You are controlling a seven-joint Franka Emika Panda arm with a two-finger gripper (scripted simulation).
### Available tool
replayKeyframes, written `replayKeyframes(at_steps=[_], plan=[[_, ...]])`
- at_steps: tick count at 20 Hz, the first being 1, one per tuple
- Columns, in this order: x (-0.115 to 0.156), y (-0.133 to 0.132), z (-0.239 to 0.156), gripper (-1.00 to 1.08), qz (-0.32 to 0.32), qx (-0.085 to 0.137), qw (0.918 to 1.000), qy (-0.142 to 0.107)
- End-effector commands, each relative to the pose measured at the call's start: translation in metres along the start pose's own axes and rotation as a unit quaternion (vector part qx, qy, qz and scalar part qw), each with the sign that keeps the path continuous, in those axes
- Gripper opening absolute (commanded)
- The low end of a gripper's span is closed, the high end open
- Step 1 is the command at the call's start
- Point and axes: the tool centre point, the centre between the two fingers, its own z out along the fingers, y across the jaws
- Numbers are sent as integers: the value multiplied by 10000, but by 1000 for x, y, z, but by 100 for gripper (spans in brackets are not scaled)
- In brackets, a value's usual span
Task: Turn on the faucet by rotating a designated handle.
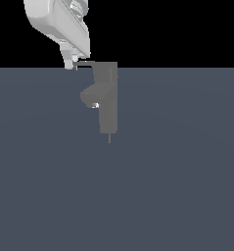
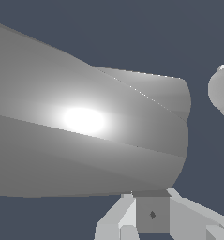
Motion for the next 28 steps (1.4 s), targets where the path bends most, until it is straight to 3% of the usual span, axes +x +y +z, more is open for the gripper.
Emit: replayKeyframes(at_steps=[1,17,18,19,28], plan=[[11,0,0,-100,20,0,10000,1],[113,4,-4,-100,64,29,10000,-11],[113,4,-4,-100,64,29,10000,-11],[92,6,-1,-100,-83,0,10000,9],[128,-22,-2,-100,-29,11,10000,3]])
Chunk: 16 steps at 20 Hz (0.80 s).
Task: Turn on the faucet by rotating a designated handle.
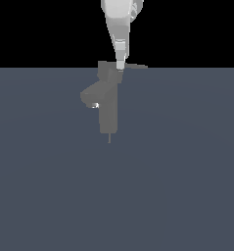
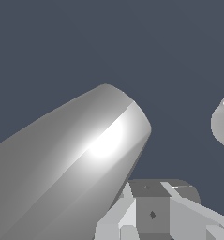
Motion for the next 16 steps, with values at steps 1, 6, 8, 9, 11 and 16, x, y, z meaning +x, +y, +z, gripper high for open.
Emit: replayKeyframes(at_steps=[1,6,8,9,11,16], plan=[[18,-11,0,-100,87,33,10000,-9],[37,-26,-1,-100,115,39,9999,-12],[45,-31,-1,-100,126,41,9999,-13],[49,-34,-1,-100,131,42,9999,-14],[56,-39,-1,-100,142,44,9999,-16],[74,-53,-2,-100,168,49,9998,-20]])
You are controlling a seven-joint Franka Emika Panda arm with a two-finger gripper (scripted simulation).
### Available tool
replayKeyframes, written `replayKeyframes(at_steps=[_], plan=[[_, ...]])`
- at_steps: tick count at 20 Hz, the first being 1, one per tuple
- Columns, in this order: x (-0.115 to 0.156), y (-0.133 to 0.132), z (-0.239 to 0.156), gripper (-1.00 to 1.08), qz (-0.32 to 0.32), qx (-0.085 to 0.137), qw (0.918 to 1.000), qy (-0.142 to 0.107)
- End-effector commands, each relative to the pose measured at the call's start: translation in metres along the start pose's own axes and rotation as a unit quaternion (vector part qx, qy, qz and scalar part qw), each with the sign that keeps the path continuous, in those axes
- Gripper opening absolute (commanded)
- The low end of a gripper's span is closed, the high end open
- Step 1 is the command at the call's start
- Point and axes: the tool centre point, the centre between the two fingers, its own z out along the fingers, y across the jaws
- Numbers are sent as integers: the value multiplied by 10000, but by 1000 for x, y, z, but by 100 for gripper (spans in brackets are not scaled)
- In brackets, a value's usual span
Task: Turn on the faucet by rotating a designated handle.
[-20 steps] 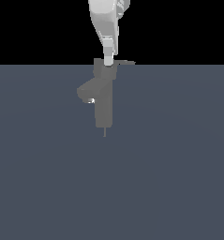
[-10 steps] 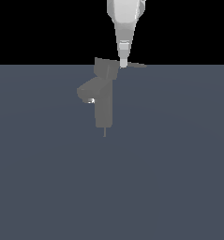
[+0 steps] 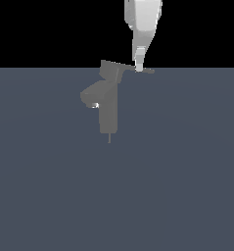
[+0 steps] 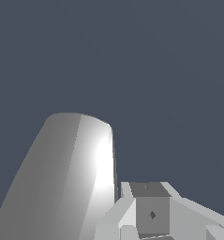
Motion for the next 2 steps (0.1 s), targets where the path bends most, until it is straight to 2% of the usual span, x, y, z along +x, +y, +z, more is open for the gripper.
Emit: replayKeyframes(at_steps=[1,2], plan=[[31,-6,1,-100,201,0,9998,-7],[31,-6,1,-100,201,0,9998,-7]])
